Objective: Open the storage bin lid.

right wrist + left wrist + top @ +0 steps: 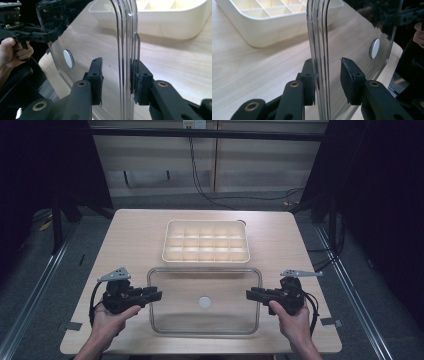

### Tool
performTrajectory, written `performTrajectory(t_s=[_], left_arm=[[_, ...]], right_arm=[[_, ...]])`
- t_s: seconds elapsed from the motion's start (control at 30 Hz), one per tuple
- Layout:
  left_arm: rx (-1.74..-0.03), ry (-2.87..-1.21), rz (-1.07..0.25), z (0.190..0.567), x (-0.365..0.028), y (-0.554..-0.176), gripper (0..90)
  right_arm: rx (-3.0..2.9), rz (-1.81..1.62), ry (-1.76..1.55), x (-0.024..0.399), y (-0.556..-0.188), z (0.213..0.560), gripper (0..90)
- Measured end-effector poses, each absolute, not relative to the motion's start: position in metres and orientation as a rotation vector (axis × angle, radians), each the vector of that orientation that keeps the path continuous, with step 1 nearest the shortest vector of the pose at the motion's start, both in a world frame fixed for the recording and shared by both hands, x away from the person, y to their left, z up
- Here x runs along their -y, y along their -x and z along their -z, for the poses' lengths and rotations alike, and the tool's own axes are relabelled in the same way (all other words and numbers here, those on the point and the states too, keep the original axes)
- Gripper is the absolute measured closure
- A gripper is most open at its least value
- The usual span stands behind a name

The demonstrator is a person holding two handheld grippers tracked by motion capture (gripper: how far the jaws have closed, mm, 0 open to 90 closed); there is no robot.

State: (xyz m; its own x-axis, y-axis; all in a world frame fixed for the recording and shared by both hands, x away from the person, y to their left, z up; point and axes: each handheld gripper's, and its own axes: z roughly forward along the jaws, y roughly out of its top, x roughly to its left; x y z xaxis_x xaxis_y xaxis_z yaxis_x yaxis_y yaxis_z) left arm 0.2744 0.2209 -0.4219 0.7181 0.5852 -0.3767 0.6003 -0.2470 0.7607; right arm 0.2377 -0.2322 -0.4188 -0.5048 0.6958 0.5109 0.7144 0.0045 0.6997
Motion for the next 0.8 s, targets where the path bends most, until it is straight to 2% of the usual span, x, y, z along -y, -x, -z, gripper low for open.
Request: performTrajectory(t_s=[0.1,0.8], left_arm=[[-0.914,-1.916,0.065,0.428,-0.223,-0.277,66.2],[-0.963,-1.975,0.091,0.449,-0.218,-0.301,60.5]], right_arm=[[2.197,1.536,1.565,0.233,-0.238,0.423,65.1],[2.224,1.45,1.575,0.229,-0.264,0.455,61.8]])
